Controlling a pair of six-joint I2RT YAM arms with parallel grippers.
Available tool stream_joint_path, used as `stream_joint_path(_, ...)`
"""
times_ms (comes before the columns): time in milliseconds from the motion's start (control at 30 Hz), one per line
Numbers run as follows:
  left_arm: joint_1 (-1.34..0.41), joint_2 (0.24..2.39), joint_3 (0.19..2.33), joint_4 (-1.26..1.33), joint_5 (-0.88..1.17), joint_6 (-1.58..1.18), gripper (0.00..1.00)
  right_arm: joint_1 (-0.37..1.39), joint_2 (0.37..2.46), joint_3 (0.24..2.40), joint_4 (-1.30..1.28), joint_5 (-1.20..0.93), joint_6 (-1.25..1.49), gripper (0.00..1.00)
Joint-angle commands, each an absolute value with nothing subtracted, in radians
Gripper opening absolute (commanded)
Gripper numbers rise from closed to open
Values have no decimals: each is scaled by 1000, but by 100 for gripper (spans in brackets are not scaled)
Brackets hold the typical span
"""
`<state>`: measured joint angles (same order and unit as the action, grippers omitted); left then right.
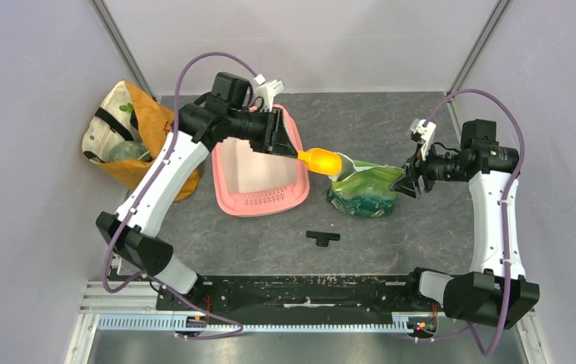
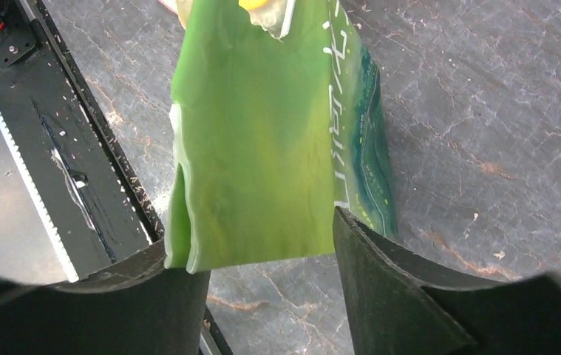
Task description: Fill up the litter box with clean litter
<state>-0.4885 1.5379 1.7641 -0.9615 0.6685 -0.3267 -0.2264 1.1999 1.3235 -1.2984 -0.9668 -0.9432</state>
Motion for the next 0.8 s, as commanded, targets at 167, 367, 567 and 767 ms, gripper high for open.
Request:
stream_joint_path(167, -571, 1693, 1983, -1018, 505, -297, 2, -173, 1204, 1310, -1101, -1014, -900, 21)
stream_joint_path(367, -616, 1779, 2045, -1072, 476, -282, 2, -160, 1242, 1391, -1089, -1054, -863, 0)
stream_joint_path(567, -652, 1898, 2163, -1090, 447, -304, 2, -151, 1263, 1467, -1184, -1068, -962, 0)
stream_joint_path(767, -660, 2007, 2178, -1118, 499, -354, 2, -146, 1270, 1469, -1243, -1058, -1050, 0)
